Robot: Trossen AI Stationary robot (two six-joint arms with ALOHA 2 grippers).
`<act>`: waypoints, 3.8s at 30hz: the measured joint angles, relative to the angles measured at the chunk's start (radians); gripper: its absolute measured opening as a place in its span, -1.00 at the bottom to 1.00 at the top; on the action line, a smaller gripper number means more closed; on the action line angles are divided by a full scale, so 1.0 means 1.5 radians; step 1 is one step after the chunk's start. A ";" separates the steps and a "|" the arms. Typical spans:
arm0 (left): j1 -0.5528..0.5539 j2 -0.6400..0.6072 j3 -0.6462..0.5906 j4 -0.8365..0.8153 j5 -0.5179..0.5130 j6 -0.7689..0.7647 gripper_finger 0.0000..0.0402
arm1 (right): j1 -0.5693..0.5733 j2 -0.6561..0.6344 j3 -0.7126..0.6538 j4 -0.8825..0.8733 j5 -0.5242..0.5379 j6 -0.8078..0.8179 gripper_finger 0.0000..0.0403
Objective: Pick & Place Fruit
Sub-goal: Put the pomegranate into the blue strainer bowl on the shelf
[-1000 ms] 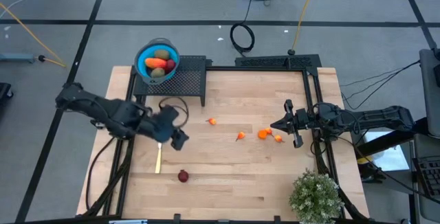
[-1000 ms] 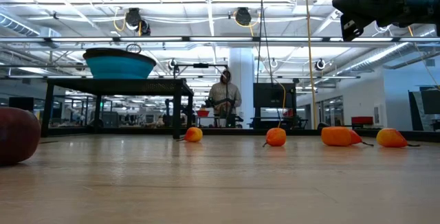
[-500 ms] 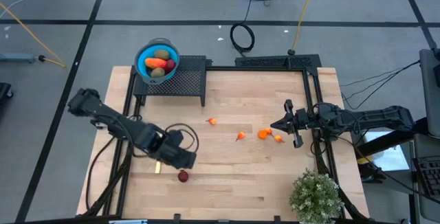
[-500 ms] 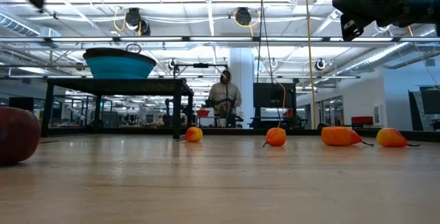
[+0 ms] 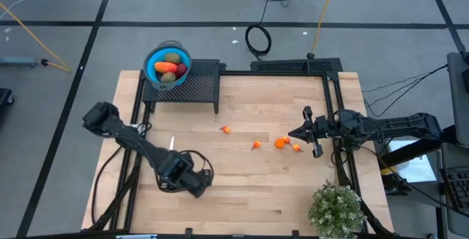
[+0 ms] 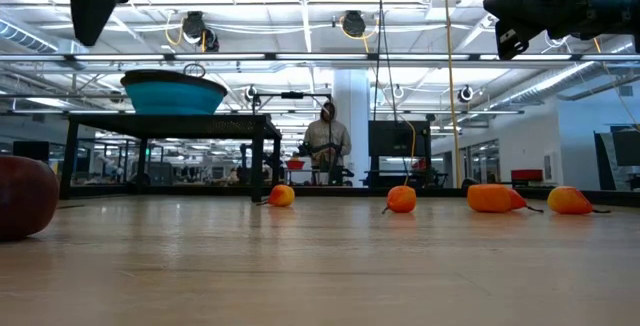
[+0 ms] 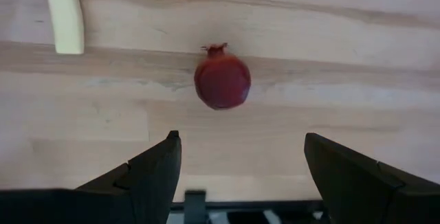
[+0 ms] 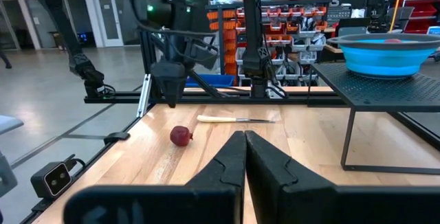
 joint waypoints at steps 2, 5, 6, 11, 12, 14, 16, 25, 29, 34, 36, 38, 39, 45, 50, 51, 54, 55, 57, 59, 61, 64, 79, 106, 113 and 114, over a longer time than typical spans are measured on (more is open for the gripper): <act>-0.001 0.005 0.000 0.000 -0.002 -0.020 0.53 | 0.000 0.000 0.000 0.000 0.000 0.001 -0.98; -0.001 0.004 0.000 0.000 -0.003 -0.039 0.53 | 0.000 0.000 0.000 0.000 0.000 0.001 -0.98; -0.001 0.004 0.000 -0.001 -0.004 -0.046 0.53 | 0.000 0.000 0.000 0.000 0.000 0.001 -0.98; -0.001 0.004 0.000 -0.001 -0.012 -0.054 0.53 | 0.000 0.000 0.000 0.000 0.000 0.001 -0.98; -0.001 0.004 0.000 -0.001 -0.012 -0.054 0.53 | 0.000 0.000 0.000 0.000 0.000 0.001 -0.98; -0.001 0.004 0.000 -0.001 -0.013 -0.059 0.53 | 0.000 0.000 0.000 0.000 0.000 0.001 -0.98; -0.001 0.004 0.000 -0.001 -0.013 -0.070 0.53 | 0.000 0.000 0.000 0.000 0.000 0.000 -0.98; -0.001 0.004 0.000 -0.001 -0.013 -0.085 0.53 | 0.000 0.000 0.000 -0.001 0.000 0.000 -0.98; -0.001 0.004 0.000 -0.001 -0.013 -0.105 0.53 | 0.000 0.000 0.000 -0.001 0.000 0.000 -0.98; -0.001 0.004 0.000 0.000 -0.013 -0.117 0.53 | 0.000 0.000 0.000 -0.001 0.000 0.000 -0.98; -0.001 0.004 0.000 0.000 -0.013 -0.117 0.53 | 0.000 0.000 0.000 -0.001 0.000 0.000 -0.98; -0.001 0.004 0.000 0.000 -0.016 -0.120 0.53 | 0.000 0.000 0.000 -0.001 0.000 -0.001 -0.98; -0.001 0.004 0.000 0.000 -0.019 -0.124 0.53 | 0.000 0.000 0.000 -0.001 0.000 -0.001 -0.98; -0.001 0.019 -0.007 0.000 -0.027 -0.137 0.53 | 0.000 0.000 0.000 -0.001 0.000 -0.001 -0.98; -0.001 0.060 -0.007 0.009 -0.011 -0.135 0.53 | 0.000 0.000 0.000 -0.003 0.000 -0.001 -0.98; -0.001 0.069 -0.007 0.012 -0.011 -0.134 0.53 | 0.000 0.000 0.000 -0.003 0.000 -0.001 -0.98; -0.001 0.095 -0.008 0.033 -0.003 -0.134 0.53 | 0.000 0.000 0.000 -0.003 0.000 -0.001 -0.98; -0.001 0.103 -0.008 0.038 0.000 -0.134 0.53 | 0.000 0.000 0.000 -0.004 0.000 -0.001 -0.98; -0.001 0.118 -0.008 0.042 0.002 -0.134 0.53 | 0.000 0.000 0.000 -0.004 0.000 -0.001 -0.98; -0.001 0.134 -0.008 0.041 0.004 -0.134 0.53 | 0.000 0.000 0.000 -0.005 0.000 -0.001 -0.98; -0.001 0.146 -0.008 0.043 0.006 -0.133 0.53 | 0.000 0.000 0.000 -0.005 0.000 -0.001 -0.98; -0.001 0.160 -0.008 0.050 0.009 -0.133 0.53 | 0.000 0.000 0.000 -0.005 0.000 -0.001 -0.98; -0.001 0.186 -0.008 0.052 0.006 -0.117 0.53 | 0.000 0.000 0.000 -0.007 0.000 -0.001 -0.98; 0.005 0.142 -0.008 0.033 -0.006 -0.073 -0.05 | 0.000 0.000 0.000 -0.007 0.000 -0.001 -0.98; 0.018 0.010 -0.007 0.034 -0.111 0.002 -0.11 | 0.000 0.000 0.000 -0.005 0.000 0.000 -0.98; 0.019 -0.012 -0.007 0.036 -0.135 0.022 -0.12 | 0.000 0.000 0.000 -0.005 0.000 -0.001 -0.98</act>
